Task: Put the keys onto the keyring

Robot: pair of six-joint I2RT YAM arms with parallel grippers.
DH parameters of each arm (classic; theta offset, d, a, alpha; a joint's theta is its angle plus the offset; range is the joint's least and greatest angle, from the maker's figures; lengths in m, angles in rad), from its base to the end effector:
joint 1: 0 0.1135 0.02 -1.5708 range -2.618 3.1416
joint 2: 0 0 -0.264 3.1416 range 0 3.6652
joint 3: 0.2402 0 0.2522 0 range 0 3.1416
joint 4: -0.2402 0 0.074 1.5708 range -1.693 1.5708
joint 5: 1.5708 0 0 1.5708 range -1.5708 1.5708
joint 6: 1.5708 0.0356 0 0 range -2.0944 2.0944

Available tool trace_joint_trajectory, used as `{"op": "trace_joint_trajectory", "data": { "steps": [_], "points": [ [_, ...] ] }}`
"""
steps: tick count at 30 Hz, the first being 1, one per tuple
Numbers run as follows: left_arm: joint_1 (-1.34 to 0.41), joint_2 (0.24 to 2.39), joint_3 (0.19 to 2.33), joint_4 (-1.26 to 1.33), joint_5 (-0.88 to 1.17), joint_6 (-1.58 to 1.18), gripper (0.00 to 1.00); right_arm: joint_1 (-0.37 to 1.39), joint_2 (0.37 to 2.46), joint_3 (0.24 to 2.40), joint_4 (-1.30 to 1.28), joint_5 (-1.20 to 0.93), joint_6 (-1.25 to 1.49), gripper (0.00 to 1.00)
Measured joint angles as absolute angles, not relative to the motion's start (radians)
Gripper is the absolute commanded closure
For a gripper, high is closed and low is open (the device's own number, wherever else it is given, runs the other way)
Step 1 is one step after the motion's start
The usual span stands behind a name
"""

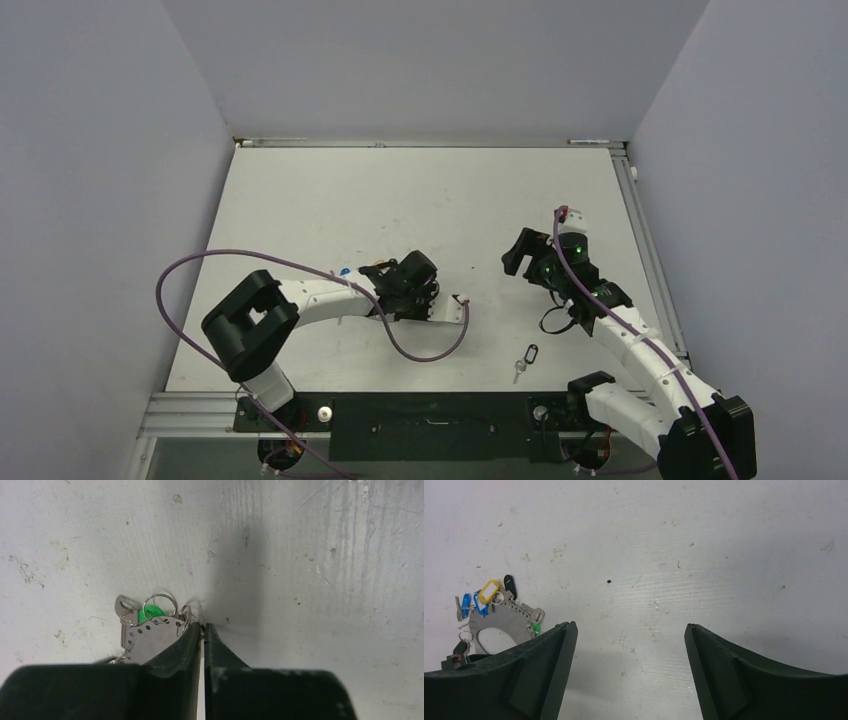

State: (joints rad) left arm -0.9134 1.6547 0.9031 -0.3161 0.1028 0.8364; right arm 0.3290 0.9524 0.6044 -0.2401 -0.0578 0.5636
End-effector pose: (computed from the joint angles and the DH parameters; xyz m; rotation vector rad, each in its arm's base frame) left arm 0.1895 -0.2514 0.1573 2.0472 1.6646 -0.1617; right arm 0.1970 0.0694 0.2407 0.2252 2.2035 0.5693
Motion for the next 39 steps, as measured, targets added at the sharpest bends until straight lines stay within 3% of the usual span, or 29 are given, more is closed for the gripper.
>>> {"op": "trace_joint_trajectory", "data": {
  "steps": [9, 23, 30, 39],
  "points": [
    [-0.854, 1.655, 0.937, -0.393, 0.215, 0.823, 1.0, 0.326, 0.941, 0.604, -0.24, -0.071, 0.562, 0.19],
    [-0.722, 1.403, 0.93, -0.404, 0.476, 0.646, 1.0, 0.321, 0.887, 0.597, -0.212, -0.169, 0.549, 0.23],
    [-0.628, 1.274, 0.915, -0.287, 0.622, 0.471, 1.0, 0.321, 0.853, 0.596, -0.165, -0.27, 0.538, 0.24],
    [-0.554, 1.085, 0.795, 0.047, 0.794, 0.205, 1.0, 0.322, 0.81, 0.582, 0.023, -0.508, 0.564, 0.24]
  ]
}}
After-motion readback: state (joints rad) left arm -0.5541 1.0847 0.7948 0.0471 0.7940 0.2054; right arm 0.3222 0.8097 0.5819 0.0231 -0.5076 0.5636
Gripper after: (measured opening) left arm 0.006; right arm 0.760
